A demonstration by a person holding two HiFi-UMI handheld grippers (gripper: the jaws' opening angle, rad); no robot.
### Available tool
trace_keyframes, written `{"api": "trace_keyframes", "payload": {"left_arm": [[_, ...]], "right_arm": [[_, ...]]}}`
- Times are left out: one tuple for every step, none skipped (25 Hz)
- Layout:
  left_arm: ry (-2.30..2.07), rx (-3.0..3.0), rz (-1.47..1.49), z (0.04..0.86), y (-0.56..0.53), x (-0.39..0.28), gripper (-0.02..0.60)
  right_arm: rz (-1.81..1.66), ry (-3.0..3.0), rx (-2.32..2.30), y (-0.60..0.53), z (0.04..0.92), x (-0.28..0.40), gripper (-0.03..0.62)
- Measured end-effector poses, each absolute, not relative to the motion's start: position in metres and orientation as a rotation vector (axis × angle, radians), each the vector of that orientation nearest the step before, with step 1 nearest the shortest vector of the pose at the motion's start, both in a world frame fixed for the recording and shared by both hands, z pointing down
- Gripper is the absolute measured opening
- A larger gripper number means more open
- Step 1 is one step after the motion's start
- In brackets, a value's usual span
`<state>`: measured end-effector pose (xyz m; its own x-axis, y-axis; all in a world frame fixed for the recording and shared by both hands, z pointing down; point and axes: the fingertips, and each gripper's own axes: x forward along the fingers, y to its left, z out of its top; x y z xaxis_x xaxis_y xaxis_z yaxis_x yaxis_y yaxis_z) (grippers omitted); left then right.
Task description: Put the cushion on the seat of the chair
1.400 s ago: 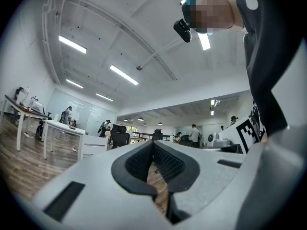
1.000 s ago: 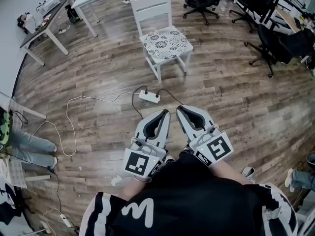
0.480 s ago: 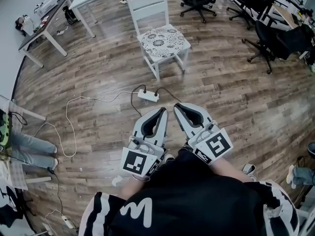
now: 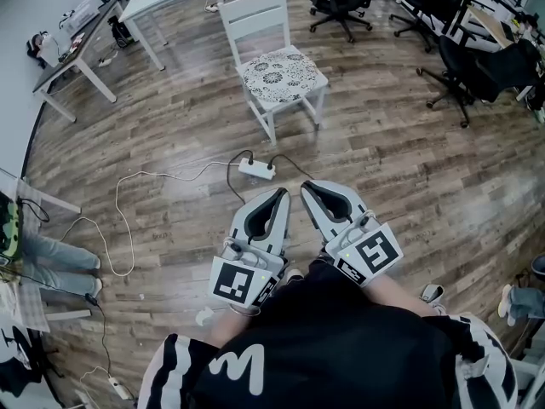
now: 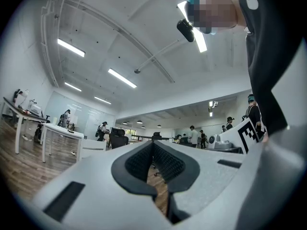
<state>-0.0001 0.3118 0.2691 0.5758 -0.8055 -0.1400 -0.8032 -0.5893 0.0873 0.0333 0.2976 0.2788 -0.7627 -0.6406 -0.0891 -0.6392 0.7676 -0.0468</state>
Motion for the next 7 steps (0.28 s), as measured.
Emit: {"api": "trace_keyframes", "payload": {"left_arm": [[-1.415, 2.778, -0.258, 0.2688, 0.3119, -0.0001, 0.006], [-1.414, 2.78, -0.257, 0.2684, 0.312, -0.0001, 0.006], [-1.413, 2.781, -0.257, 0.2681, 0.3123, 0.0, 0.006], [-1.412, 2.782, -0.256, 0.2679, 0.3127, -0.0001, 0.006], [-1.412, 2.781, -0.256, 0.2678, 0.3132, -0.0002, 0.006], [-1.412, 2.781, -0.256, 0.2677, 0.3137, -0.0003, 0.006], [-1.411, 2.78, -0.256, 0.2676, 0.3142, -0.0004, 0.006]], "right_arm": [[-0.02, 2.859, -1.04, 0.2977, 0.2786, 0.0333, 0.028], [-0.02, 2.859, -1.041, 0.2978, 0.2782, 0.0333, 0.028], [-0.019, 2.858, -1.043, 0.2979, 0.2778, 0.0334, 0.028], [-0.019, 2.857, -1.044, 0.2982, 0.2774, 0.0335, 0.028], [-0.019, 2.856, -1.045, 0.2985, 0.277, 0.0336, 0.028], [-0.019, 2.856, -1.046, 0.2989, 0.2767, 0.0337, 0.028], [-0.019, 2.855, -1.046, 0.2993, 0.2764, 0.0337, 0.028]]}}
